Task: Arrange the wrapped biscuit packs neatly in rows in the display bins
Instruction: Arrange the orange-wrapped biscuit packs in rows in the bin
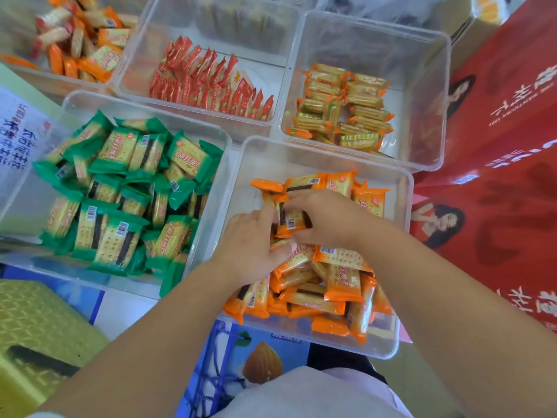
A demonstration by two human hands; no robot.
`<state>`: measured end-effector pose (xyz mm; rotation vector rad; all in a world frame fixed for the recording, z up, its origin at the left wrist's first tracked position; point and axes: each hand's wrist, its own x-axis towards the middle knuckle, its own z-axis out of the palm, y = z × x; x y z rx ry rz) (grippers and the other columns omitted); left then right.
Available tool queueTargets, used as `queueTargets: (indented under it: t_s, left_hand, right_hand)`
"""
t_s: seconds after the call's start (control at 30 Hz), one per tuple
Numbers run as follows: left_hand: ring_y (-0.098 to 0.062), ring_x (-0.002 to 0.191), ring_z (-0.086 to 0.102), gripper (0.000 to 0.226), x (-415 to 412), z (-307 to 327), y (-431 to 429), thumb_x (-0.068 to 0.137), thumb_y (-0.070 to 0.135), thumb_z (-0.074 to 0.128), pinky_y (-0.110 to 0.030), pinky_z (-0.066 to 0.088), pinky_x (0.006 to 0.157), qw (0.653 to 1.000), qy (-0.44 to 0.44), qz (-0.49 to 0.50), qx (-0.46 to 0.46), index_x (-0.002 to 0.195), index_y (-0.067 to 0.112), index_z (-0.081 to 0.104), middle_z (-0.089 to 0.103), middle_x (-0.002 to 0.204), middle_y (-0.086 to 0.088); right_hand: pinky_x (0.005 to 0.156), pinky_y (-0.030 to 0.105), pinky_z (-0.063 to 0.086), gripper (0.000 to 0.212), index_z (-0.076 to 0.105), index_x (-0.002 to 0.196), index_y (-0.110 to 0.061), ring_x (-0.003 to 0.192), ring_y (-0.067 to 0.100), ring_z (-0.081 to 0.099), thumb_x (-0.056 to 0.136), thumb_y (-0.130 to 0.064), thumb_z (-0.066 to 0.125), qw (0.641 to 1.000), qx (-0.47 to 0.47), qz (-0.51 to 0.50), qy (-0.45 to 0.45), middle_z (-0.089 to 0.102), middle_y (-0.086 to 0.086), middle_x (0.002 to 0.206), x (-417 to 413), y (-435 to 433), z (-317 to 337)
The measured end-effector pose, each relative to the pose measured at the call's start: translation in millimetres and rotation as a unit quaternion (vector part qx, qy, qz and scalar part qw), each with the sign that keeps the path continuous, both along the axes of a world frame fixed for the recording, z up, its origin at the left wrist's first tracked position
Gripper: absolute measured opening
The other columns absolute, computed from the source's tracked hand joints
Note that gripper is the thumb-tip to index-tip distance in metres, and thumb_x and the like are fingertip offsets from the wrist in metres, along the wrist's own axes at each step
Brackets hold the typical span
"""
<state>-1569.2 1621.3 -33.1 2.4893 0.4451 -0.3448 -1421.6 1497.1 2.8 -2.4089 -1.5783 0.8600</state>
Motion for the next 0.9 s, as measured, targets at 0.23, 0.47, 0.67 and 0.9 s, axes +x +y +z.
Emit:
queueTargets:
  t_s: [0.23,0.47,0.67,0.9]
  left_hand:
    - [-0.028,0.106,0.055,0.06,-2.7,-0.2,-4.7,0.085,0.063,0.058,-0.04,0.039,0.093,0.999,-0.009,0.024,0.024,0.124,0.019,0.045,0.062,0.111,-0.003]
    - [-0.023,0.116,0.053,0.068,-2.1,-6.1,-6.0,0.086,0.069,0.04,-0.04,0.036,0.106,0.996,-0.014,-0.008,0.083,0.127,0.018,0.061,0.063,0.121,-0.001]
    - [-0.025,0.114,0.052,0.061,-4.5,-8.8,-5.5,0.089,0.064,0.032,-0.043,0.036,0.103,0.996,-0.035,-0.035,0.076,0.138,0.034,0.053,0.061,0.116,0.002]
    - [-0.024,0.116,0.047,0.071,0.8,-10.9,-7.5,0.087,0.068,0.015,-0.043,0.033,0.103,0.988,0.016,-0.07,0.137,0.124,0.032,0.064,0.057,0.118,0.003]
  right_hand:
    - [0.093,0.04,0.047,0.025,0.071,0.12,-0.014,0.111,0.026,0.061,0.097,-0.015,0.063,0.998,0.049,-0.047,0.018,0.07,0.003,0.119,5.6,13.4,-5.3]
    - [0.079,0.023,0.04,0.02,0.076,0.111,-0.014,0.102,0.02,0.064,0.097,-0.019,0.062,0.969,0.093,-0.226,0.038,0.074,0.004,0.108,5.7,45.4,-22.0]
    - [0.073,0.031,0.041,0.015,0.068,0.087,-0.017,0.09,0.02,0.057,0.092,-0.03,0.071,0.977,0.063,-0.205,-0.005,0.058,0.001,0.094,9.3,69.4,-29.3]
    - [0.073,0.038,0.047,0.035,0.067,0.099,-0.015,0.093,0.028,0.062,0.101,-0.046,0.05,0.979,0.022,-0.097,-0.179,0.062,0.007,0.103,11.6,67.8,-28.2]
